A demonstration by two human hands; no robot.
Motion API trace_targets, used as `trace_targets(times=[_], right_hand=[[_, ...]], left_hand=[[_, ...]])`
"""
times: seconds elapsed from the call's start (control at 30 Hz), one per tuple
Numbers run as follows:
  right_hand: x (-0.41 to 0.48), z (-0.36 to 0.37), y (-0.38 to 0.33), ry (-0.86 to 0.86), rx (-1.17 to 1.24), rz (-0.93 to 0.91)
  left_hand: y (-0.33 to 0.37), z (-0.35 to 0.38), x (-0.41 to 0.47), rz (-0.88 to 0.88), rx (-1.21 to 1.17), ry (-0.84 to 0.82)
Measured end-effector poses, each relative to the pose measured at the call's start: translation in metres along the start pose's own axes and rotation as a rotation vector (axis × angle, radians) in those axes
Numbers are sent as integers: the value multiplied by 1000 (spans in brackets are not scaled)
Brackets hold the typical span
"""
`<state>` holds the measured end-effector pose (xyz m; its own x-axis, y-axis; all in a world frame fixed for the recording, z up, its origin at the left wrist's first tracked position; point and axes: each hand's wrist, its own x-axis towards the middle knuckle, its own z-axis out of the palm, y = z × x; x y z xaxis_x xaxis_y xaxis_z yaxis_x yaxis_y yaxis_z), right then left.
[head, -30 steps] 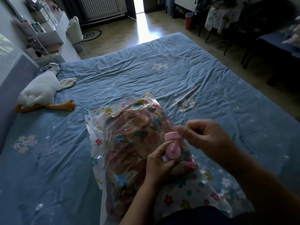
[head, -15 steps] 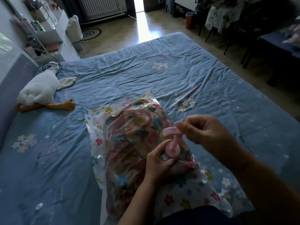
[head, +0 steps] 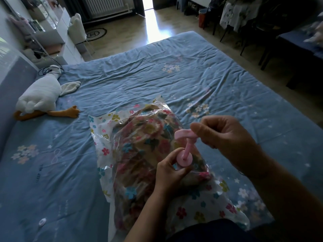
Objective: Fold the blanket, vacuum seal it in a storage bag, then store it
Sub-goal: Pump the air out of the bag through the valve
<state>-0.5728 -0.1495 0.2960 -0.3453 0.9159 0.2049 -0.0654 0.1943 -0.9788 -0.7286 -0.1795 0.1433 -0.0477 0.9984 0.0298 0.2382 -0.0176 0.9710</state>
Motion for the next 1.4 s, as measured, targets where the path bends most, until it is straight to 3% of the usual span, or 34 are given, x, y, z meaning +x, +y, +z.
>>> trace_targets(times=[0.07,0.27,0.33,0.5,0.57,0.67,0.73,0.83,0.97,1.03,1.2,1.3,1.4], right_hand=[[0,-2,3,-4,78,-1],[-17,0,84,-56,-402,369],[-14,1,65,-29,-336,274],[0,-4,0,-53,155,50],[-1,-4,18,-22,57,93],[-11,-3,69,-29,-367,292],[-16,-3,84,-47,-445,360],[-11,-1,40,-14,-315,209],[-1,-6,-14,-21,30,13],[-1,-6,4,0,-86,26],[-19,-3,87,-68,-451,368],[-11,-3,57,-32,-421,209],[3,-6,5,-11,-162,49]], left_hand=[[-1,1,-1,5,10,5],[-4,4,-6,16,5,5],[-3,3,-5,17,-3,-1],[-1,1,0,-6,11,9],[-4,3,0,-7,22,17],[-7,5,-1,-14,9,1],[-4,5,-3,-11,6,-2],[0,3,-1,-1,3,-6],[0,2,-1,-16,0,-1],[-1,4,-1,-21,-4,2],[-4,6,-5,-31,-29,-6],[0,3,-4,-6,-18,-6],[2,2,-2,-16,-12,1]])
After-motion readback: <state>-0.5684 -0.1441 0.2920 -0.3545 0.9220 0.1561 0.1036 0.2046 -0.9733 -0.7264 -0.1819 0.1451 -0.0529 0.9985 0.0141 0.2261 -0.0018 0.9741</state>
